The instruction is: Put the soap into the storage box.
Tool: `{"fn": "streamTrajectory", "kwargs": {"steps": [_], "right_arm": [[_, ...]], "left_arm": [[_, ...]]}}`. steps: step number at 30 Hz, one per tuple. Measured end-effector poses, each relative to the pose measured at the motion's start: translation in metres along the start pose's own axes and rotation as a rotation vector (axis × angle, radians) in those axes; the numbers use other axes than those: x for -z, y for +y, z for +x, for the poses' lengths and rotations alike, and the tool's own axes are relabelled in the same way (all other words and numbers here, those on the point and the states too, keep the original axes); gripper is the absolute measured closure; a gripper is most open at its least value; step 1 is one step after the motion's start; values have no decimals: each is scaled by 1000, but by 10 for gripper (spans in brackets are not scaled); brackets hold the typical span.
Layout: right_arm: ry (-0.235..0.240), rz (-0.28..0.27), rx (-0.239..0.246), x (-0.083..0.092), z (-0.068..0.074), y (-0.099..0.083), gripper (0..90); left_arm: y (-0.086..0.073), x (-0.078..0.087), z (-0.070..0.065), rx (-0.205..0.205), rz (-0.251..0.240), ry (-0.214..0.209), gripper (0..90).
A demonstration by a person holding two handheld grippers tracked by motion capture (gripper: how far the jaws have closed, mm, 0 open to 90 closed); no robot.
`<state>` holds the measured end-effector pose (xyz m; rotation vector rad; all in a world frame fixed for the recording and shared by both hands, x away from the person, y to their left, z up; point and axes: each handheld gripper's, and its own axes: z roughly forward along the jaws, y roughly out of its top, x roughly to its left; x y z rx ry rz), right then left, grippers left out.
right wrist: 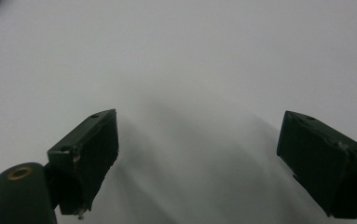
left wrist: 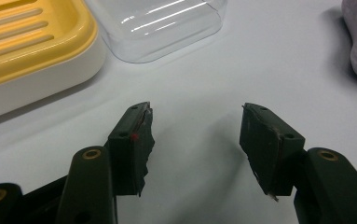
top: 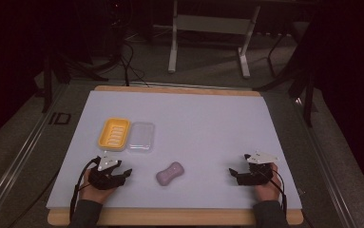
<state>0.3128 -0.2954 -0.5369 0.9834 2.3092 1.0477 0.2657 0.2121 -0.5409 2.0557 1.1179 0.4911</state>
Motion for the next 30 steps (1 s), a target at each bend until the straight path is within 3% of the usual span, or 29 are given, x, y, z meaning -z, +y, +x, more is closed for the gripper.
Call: {"fn": "streamTrajectory", "kwargs": {"steps": [6, 15, 18, 30], "right_arm": [[-33, -52, 9, 5, 2, -2, 138], [-6, -60, 13, 4, 1, -3, 177], [4, -63, 16, 5, 1, -3, 176], [15, -95, -1, 8, -1, -5, 203]], "left_arm": [[0, 3, 2, 16, -1, -1, 448], [7, 9, 3, 39, 1, -27, 482], [12, 11, 1, 16, 10, -30, 480], [25, 17, -5, -9, 37, -63, 472]]}}
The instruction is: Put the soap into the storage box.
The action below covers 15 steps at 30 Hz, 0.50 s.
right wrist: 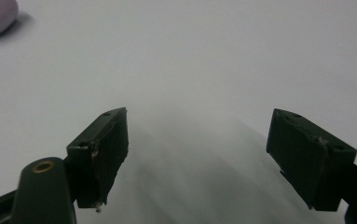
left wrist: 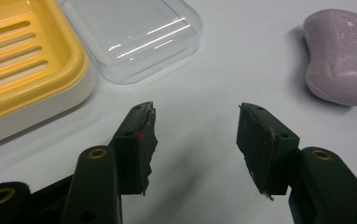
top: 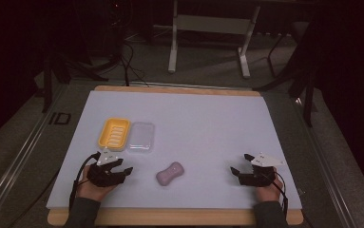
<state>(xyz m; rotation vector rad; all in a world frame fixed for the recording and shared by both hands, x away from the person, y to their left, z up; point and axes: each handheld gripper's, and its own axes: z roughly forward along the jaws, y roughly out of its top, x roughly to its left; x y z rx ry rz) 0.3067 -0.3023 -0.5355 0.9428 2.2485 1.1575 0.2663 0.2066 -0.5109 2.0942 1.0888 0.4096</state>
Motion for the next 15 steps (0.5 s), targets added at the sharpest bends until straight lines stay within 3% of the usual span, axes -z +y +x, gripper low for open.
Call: {"fn": "streamTrajectory", "kwargs": {"steps": [15], "right_arm": [[1, 9, 5, -1, 0, 0, 208]], "left_arm": [[16, -3, -8, -34, 40, -30, 478]]}}
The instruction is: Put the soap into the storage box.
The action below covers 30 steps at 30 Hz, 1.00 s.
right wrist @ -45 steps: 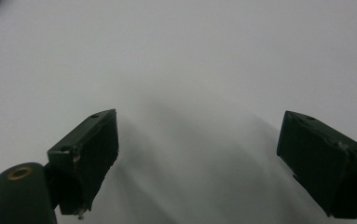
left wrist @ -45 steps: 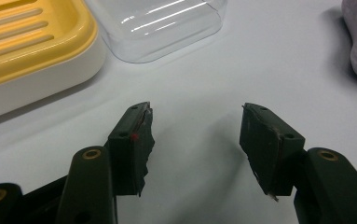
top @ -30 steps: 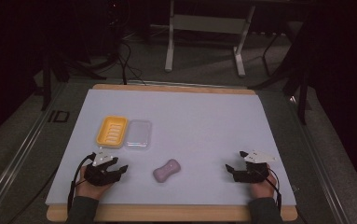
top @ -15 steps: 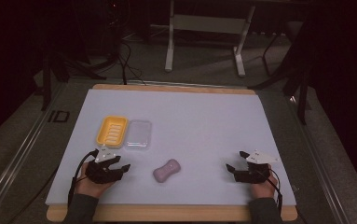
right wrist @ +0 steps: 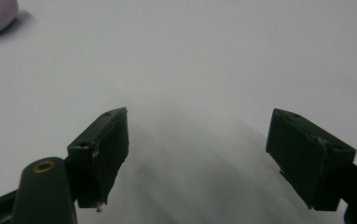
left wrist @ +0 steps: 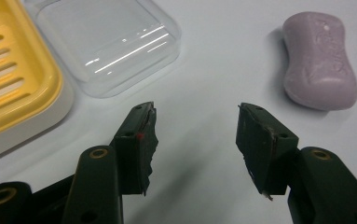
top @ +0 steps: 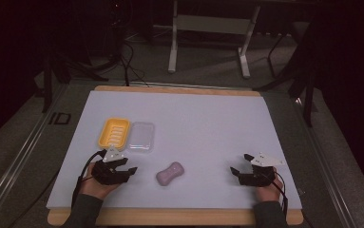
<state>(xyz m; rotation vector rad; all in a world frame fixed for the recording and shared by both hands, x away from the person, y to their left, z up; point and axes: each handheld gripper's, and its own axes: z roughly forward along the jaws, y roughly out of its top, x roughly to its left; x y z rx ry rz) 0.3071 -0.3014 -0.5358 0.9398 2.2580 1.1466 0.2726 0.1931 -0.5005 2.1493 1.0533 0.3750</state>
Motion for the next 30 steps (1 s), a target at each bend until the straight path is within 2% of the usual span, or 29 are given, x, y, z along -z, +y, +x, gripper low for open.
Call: {"fn": "streamTrajectory", "kwargs": {"steps": [9, 15, 21, 30], "right_arm": [[4, -5, -10, 1, -1, 0, 209], [0, -14, -14, 1, -1, -1, 209], [-2, -20, -18, 2, -2, -1, 209], [-5, -21, -17, 2, -1, -1, 209]], "left_arm": [[11, -3, -6, -28, 30, -11, 477], [17, -4, -8, -28, 39, -23, 485], [20, -6, -9, -10, 48, -30, 487], [29, -5, -13, -23, 59, -38, 488]]}}
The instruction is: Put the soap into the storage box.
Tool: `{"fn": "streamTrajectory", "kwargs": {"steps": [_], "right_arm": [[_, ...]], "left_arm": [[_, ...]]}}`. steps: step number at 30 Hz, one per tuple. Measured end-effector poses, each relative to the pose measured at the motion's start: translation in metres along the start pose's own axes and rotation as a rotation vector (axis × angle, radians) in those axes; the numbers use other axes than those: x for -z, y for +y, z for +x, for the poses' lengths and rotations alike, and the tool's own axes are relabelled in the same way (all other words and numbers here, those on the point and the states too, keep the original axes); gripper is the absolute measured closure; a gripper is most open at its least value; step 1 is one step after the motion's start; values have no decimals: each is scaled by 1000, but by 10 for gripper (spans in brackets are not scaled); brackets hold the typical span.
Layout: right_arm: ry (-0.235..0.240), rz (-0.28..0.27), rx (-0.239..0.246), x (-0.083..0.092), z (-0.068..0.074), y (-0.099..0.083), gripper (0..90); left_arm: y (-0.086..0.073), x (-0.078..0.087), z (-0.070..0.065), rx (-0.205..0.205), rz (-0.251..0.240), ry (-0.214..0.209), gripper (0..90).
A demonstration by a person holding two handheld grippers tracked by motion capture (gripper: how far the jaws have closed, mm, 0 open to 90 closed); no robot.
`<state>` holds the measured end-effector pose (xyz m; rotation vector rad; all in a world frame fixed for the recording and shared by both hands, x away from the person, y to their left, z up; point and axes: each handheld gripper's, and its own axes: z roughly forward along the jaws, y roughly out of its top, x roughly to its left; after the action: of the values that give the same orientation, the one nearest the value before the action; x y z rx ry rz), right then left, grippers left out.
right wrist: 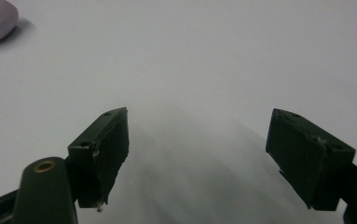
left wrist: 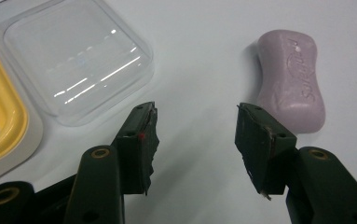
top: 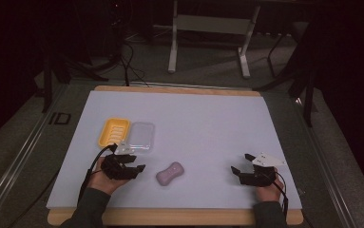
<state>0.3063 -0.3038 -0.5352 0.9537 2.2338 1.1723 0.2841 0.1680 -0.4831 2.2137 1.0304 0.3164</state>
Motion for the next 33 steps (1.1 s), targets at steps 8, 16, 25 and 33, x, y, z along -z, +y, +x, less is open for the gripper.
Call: {"fn": "streamTrajectory", "kwargs": {"steps": [8, 16, 25, 33], "right_arm": [[-4, 0, 2, 0, 1, 0, 207], [-4, -1, 0, 0, 0, 0, 204], [-5, 5, -11, -1, -1, 0, 202], [-7, 5, -4, 0, 0, 0, 202]], "left_arm": [[12, 1, -4, -23, 13, -7, 488], [24, 0, -8, -46, 27, -22, 488], [37, -9, -18, -81, 51, -42, 487], [47, -17, -28, -104, 67, -62, 486]]}}
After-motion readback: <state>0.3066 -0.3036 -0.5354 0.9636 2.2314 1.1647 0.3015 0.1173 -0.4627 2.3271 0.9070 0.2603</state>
